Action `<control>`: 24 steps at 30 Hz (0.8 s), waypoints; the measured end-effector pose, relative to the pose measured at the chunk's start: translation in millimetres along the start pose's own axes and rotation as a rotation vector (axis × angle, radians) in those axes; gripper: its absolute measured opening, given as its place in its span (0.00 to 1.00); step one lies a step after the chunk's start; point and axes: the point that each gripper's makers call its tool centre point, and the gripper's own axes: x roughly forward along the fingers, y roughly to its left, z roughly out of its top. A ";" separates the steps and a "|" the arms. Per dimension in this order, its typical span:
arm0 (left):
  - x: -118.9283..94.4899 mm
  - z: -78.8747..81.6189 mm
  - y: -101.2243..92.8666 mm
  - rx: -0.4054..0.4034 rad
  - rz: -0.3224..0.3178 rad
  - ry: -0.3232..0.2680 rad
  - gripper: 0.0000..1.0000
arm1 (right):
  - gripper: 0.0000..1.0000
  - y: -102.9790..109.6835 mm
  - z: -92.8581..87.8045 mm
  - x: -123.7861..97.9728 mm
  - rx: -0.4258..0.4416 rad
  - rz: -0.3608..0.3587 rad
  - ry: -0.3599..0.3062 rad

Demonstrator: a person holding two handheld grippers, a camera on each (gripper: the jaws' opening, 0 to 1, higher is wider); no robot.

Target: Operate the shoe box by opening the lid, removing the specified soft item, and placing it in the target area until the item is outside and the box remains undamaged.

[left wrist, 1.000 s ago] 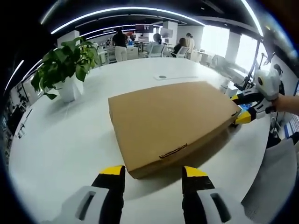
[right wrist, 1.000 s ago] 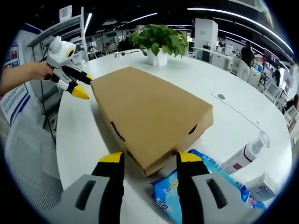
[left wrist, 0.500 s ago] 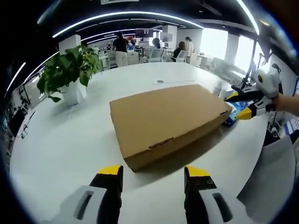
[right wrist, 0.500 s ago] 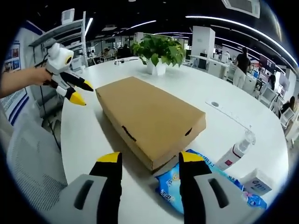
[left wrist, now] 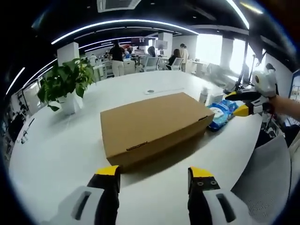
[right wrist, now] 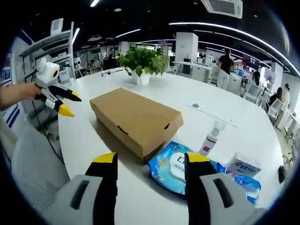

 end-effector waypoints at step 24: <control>-50.8 6.2 -50.7 -0.028 -0.026 -0.161 0.88 | 0.82 -16.4 -39.6 -100.0 0.094 -0.152 -0.014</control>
